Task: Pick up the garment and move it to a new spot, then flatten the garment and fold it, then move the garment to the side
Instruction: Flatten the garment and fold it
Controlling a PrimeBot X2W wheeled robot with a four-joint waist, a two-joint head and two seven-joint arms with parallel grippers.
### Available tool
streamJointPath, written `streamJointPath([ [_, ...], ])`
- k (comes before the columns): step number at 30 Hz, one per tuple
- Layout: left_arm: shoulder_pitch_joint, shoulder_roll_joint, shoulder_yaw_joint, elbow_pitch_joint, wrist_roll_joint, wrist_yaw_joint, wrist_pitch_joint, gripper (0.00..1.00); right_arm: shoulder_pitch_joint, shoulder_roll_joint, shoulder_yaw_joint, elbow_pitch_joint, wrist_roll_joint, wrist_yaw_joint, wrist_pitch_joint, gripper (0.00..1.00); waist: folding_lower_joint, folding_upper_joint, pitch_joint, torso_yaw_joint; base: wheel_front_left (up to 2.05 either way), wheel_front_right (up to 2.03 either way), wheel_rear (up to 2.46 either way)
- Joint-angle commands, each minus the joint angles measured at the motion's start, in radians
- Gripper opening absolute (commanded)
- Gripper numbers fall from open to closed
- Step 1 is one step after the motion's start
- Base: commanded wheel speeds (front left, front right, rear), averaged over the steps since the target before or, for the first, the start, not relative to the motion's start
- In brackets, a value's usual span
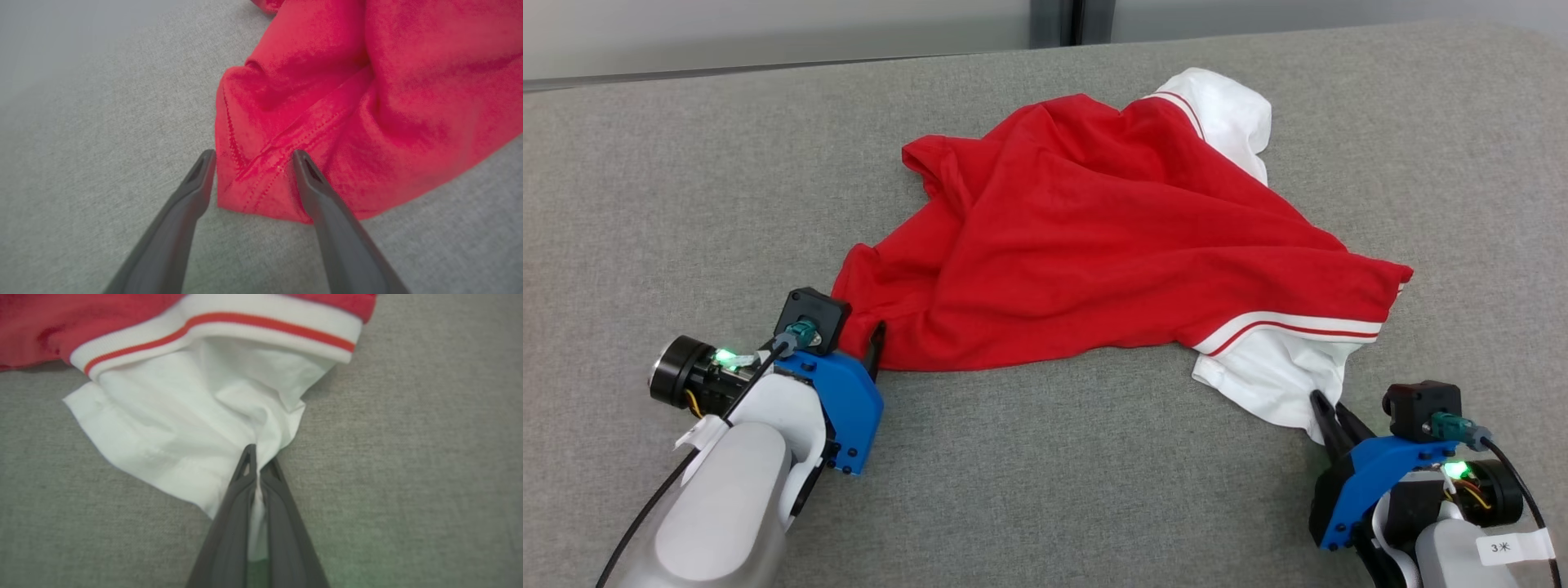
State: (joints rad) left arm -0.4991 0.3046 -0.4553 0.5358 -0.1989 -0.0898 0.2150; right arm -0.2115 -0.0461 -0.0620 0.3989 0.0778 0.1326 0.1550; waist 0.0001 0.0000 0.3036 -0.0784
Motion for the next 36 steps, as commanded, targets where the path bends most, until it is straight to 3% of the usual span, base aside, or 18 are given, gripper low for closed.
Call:
streamJointPath([
  [1,-0.015,0.005,-0.004,-0.007,0.002,-0.005,0.008,1.00,0.058,-0.008,-0.002,0.023,0.004,-0.003,0.034,0.00,-0.0001,0.0000,0.001,-0.001,0.00,0.00,0.00],
  [14,0.017,0.022,-0.051,-0.074,-0.010,-0.007,0.074,1.00,0.121,-0.006,0.008,-0.111,0.037,-0.003,0.086,0.00,-0.0001,0.0000,0.006,-0.003,0.00,0.00,0.00],
  [15,0.019,0.024,-0.051,-0.082,-0.008,-0.003,0.069,0.95,0.122,-0.006,0.010,-0.105,0.039,-0.003,0.080,0.00,-0.0001,0.0000,0.006,-0.003,0.00,0.00,0.00],
  [17,0.025,0.026,-0.052,-0.095,-0.008,0.003,0.066,0.75,0.114,-0.006,0.014,-0.079,0.040,-0.003,0.067,0.00,-0.0001,0.0000,0.005,-0.002,0.00,0.00,0.00],
  [18,0.028,0.027,-0.054,-0.101,-0.011,0.002,0.069,0.51,0.108,-0.006,0.017,-0.061,0.041,-0.003,0.058,0.00,-0.0001,0.0000,0.005,-0.002,0.00,0.00,0.00],
  [19,0.030,0.028,-0.055,-0.106,-0.015,0.001,0.072,0.46,0.102,-0.006,0.021,-0.042,0.044,-0.003,0.047,0.00,-0.0001,0.0000,0.004,-0.001,0.00,0.00,0.00],
  [20,0.034,0.030,-0.058,-0.109,-0.017,-0.002,0.076,0.03,0.095,-0.005,0.027,-0.022,0.046,-0.003,0.035,0.00,-0.0001,0.0000,0.003,-0.001,0.00,0.00,0.00],
  [25,0.046,0.037,-0.059,-0.115,-0.032,-0.004,0.068,0.00,0.072,-0.002,0.048,0.071,0.061,-0.003,-0.028,0.00,-0.0001,0.0000,-0.004,-0.002,0.00,0.00,0.00],
  [29,0.071,0.017,-0.016,-0.147,-0.074,0.029,-0.007,0.00,0.068,-0.002,0.040,0.097,0.091,-0.003,-0.135,0.00,-0.0001,0.0000,-0.021,-0.001,0.00,0.00,0.00],
  [33,0.110,-0.008,0.032,-0.196,-0.137,0.041,-0.083,0.00,0.071,-0.004,0.017,0.063,0.116,-0.003,-0.205,0.00,-0.0001,0.0000,-0.044,0.005,0.00,0.00,0.00],
  [36,0.184,-0.075,0.115,-0.264,-0.295,0.021,-0.161,0.00,0.104,-0.005,-0.008,-0.067,0.146,-0.002,-0.224,0.00,-0.0001,0.0000,-0.083,0.012,0.00,0.00,0.00],
])
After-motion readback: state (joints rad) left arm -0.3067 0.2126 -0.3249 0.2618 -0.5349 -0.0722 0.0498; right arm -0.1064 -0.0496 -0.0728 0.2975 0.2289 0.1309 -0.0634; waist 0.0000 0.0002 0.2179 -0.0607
